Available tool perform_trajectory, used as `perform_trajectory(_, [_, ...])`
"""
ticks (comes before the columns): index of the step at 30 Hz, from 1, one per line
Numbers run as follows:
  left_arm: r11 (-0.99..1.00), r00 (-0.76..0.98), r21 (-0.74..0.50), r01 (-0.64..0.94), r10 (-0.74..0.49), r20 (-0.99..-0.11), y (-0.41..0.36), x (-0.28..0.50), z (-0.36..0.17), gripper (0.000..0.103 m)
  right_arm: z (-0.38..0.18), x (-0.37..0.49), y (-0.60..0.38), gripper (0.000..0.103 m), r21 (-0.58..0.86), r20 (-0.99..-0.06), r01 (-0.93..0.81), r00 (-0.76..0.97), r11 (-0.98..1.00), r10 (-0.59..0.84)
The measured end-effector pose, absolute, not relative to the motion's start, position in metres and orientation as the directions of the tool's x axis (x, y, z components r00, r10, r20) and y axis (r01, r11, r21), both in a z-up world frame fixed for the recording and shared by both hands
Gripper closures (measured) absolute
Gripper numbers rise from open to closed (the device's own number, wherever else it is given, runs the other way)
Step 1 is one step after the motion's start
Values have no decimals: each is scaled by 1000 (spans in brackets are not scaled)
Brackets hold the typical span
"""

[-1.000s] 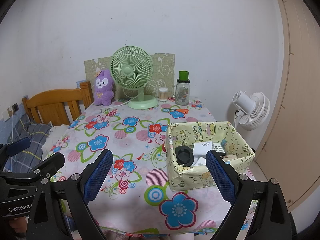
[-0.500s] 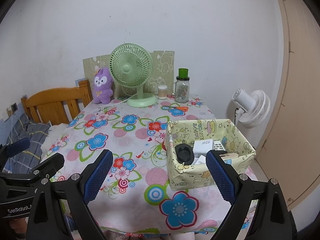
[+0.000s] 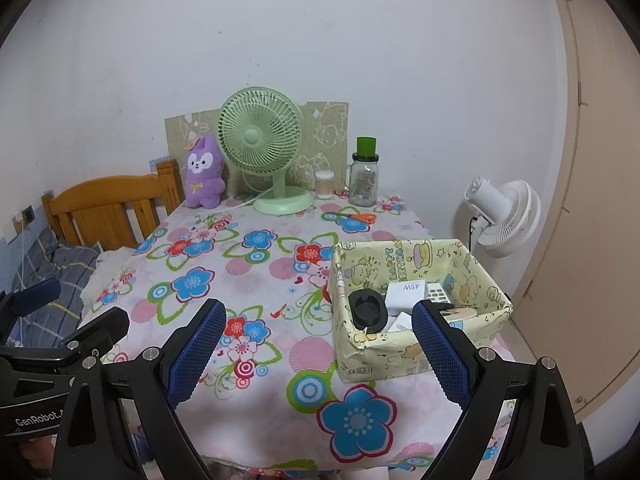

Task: Organize rigid objects

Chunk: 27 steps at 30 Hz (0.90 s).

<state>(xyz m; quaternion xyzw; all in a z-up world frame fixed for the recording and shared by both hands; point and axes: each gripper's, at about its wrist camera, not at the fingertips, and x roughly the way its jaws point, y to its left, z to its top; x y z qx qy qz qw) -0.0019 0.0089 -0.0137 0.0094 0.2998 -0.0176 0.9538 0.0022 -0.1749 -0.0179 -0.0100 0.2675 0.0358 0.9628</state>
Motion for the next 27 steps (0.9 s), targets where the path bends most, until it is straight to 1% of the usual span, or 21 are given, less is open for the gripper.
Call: perform_trajectory(27, [999,826,7,35,-25,-563,7,-3,-15,0,-14,0,-176,7,-2,-507,-70,860,998,59])
